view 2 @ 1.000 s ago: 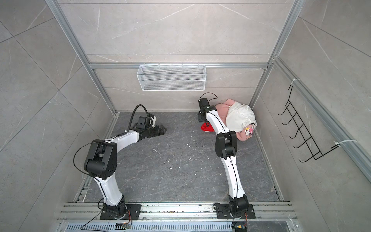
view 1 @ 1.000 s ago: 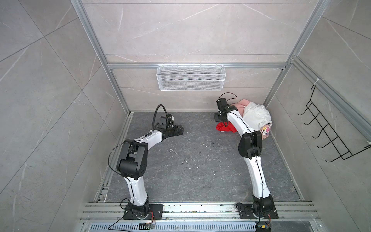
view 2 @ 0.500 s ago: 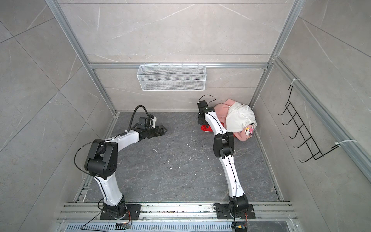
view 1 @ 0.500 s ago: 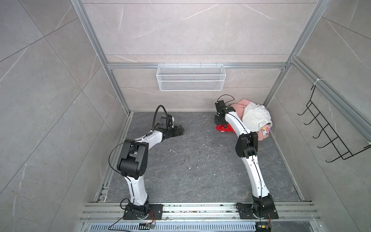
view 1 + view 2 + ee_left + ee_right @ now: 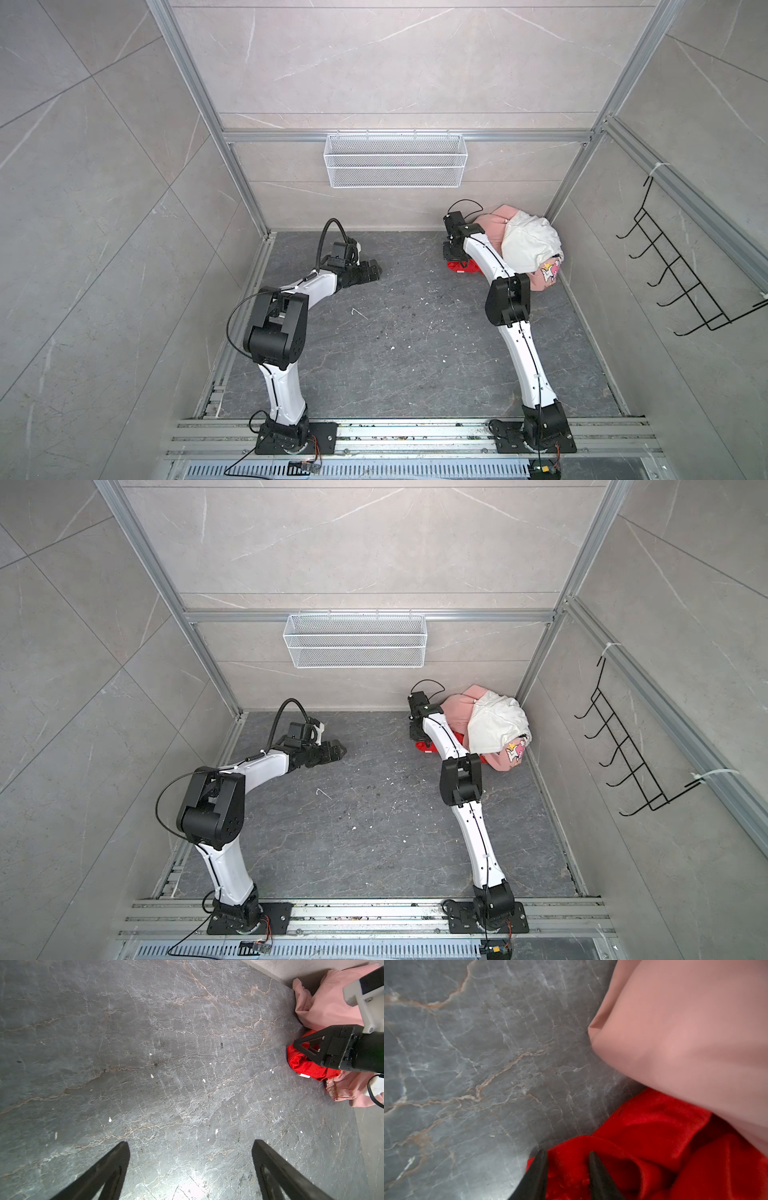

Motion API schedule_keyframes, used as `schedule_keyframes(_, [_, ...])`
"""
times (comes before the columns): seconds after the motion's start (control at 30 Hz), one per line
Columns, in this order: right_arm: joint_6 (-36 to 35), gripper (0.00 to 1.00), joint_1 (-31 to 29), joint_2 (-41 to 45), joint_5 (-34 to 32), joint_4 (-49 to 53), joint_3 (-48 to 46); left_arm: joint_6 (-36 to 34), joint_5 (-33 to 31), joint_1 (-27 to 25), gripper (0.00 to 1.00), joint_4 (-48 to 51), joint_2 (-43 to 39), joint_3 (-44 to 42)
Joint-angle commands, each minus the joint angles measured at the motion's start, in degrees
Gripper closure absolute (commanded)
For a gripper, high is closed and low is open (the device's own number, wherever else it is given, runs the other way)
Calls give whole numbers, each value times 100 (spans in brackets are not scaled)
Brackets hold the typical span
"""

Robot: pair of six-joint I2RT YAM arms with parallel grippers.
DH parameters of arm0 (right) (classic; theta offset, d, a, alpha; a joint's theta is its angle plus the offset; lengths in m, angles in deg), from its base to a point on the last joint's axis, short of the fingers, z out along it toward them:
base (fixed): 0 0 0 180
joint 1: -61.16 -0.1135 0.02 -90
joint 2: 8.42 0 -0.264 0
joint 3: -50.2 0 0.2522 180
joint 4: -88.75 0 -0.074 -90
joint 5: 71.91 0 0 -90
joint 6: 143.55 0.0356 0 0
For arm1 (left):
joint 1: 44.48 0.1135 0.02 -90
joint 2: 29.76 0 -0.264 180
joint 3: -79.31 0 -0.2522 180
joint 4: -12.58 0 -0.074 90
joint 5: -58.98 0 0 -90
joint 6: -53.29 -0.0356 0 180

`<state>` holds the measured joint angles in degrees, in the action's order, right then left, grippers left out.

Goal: Pick out a specific cloth from the pile
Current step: 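Lower the right gripper and close it on the red garment's edge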

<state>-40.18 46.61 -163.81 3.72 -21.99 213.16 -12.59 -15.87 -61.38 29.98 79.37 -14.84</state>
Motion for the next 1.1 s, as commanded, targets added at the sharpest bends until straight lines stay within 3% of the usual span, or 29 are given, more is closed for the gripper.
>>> schedule_keyframes(0.0, [269, 67, 42, -123, -13, 48, 157, 71, 75, -37, 5, -133, -31, 112])
schedule_keyframes(0.4, [483, 100, 74, -51, 84, -2, 25, 87, 57, -36, 5, -212, -49, 82])
schedule_keyframes(0.83, [527, 100, 74, 463, 180, -31, -72, 148, 84, -102, 5, -289, -202, -20])
schedule_keyframes(1.07, [612, 100, 74, 1213, 299, -427, -1063, 112, 36, -291, 5, -376, -346, -105])
